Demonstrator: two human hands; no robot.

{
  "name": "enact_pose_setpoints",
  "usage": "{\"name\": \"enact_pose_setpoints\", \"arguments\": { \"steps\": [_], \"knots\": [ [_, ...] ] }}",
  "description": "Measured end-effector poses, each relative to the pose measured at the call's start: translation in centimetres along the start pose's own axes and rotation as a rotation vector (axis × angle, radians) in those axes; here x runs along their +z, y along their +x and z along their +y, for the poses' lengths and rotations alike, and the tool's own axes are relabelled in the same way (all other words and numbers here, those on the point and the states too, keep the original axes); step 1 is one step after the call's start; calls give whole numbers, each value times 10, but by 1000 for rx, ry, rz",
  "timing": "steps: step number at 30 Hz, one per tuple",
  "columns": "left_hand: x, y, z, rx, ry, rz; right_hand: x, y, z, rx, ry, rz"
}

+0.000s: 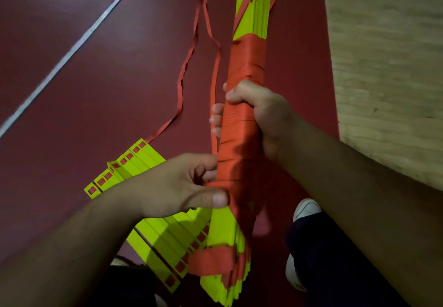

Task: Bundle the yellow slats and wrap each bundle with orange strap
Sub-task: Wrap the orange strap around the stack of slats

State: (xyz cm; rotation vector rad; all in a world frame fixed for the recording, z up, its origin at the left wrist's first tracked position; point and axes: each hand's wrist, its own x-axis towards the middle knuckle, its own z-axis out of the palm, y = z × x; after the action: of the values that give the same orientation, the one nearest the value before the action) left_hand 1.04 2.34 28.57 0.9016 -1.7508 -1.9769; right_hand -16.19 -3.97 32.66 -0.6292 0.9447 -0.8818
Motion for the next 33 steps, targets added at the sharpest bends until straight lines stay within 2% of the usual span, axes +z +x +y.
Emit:
{"name": "enact_pose_setpoints", "arguments": {
  "steps": [3,5,8,9,12,15,17,23,28,30,32,33],
  "knots": [
    [2,0,-1,21,-27,50,1,2,-2,-7,12,22],
    [6,1,-3,14,29,185,0,5,-4,-52,-48,106],
    [16,5,-3,-67,402,530,1,5,-3,-171,-126,225],
    [18,6,-2,-77,475,579,2,4,0,-193,-142,253],
    [17,4,-1,-21,458,498,1,5,3,-208,-148,306],
    [6,-2,1,35,152,286,-2,5,-4,-143,-101,243],
    [-1,-5,1,19,66,205,-3,3,-8,-96,-52,168],
    [-4,-4,1,22,19,163,0,-8,-13,-74,88,2],
    [3,-6,10,34,13,-23,3,-15,-12,-60,139,-75],
    [7,-7,11,78,-67,-28,4,-13,-13,-73,122,-72],
    [10,-6,9,66,-84,65,4,-8,-12,-124,19,7],
    [11,-6,7,41,-19,142,4,-5,-10,-155,-57,66]
  ]
}}
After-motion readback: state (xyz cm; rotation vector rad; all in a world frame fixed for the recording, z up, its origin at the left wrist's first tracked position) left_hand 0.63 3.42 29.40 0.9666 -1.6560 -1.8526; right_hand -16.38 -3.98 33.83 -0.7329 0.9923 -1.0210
